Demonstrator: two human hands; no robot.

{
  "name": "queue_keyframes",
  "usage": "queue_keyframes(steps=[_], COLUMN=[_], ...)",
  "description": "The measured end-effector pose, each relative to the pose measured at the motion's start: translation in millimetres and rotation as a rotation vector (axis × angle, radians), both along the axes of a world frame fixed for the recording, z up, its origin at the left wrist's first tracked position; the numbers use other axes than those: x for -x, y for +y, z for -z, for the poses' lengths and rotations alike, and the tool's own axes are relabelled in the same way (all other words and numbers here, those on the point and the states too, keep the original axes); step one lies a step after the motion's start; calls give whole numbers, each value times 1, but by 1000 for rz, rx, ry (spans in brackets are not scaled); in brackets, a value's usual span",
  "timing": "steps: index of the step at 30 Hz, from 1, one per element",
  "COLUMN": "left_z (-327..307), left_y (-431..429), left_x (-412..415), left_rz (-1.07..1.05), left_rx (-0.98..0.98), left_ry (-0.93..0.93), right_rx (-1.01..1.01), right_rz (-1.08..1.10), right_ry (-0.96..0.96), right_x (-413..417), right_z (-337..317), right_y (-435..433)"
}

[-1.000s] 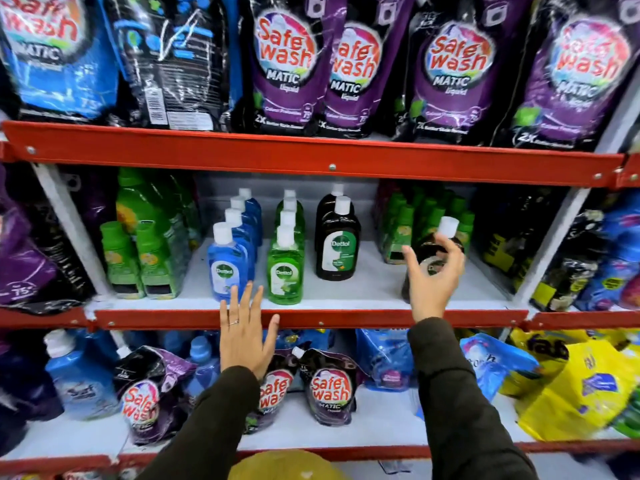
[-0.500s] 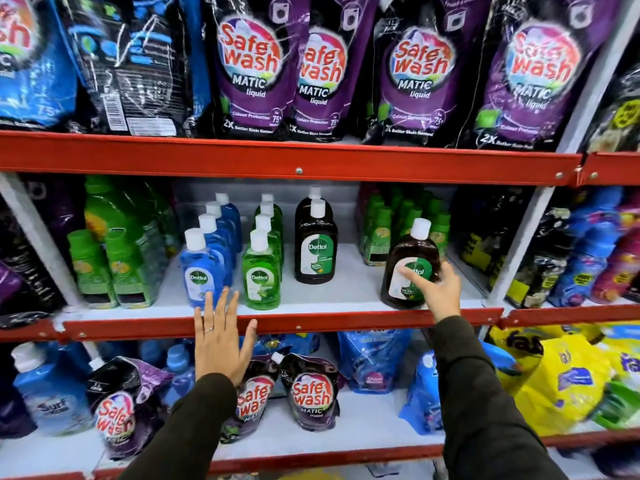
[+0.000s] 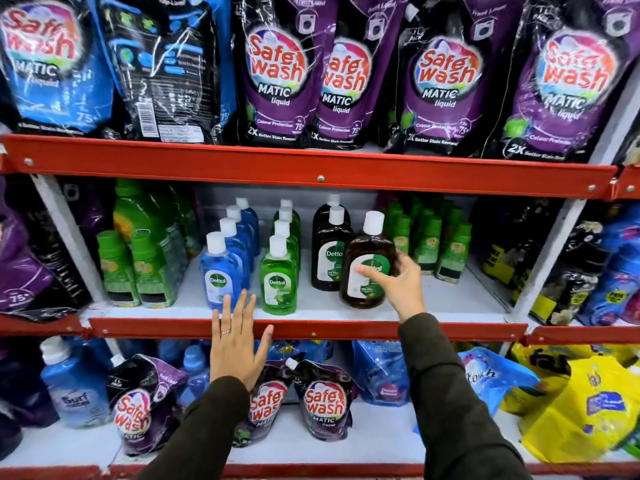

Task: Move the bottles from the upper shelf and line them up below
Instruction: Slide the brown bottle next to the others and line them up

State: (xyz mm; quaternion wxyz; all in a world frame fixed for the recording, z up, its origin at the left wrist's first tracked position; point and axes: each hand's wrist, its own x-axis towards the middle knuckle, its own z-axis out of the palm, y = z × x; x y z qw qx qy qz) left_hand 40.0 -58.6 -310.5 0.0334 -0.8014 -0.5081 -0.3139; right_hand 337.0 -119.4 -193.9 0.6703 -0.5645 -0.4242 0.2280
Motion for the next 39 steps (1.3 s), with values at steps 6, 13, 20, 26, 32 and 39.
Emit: queue_keyframes(steps=[6, 13, 20, 26, 32, 39], left_z=[1, 7, 10, -20, -64, -73], left_y=[1, 6, -4, -24, -35, -25], left_x=[1, 1, -10, -63, -121, -129], left_rz=[-2, 22, 48, 418, 472, 423], left_rx=[11, 6, -38, -1, 556, 719], left_ry=[13, 10, -75, -265, -747, -835], right_rx=[49, 46, 51, 34, 47, 47], right_rz=[-56, -54, -107, -42, -111, -141], right_ry=[-36, 19, -2, 49, 113, 130], right_x=[30, 35, 37, 47, 52, 56], right_z=[12, 25, 28, 36, 40, 48], right_y=[26, 34, 33, 14, -1, -7])
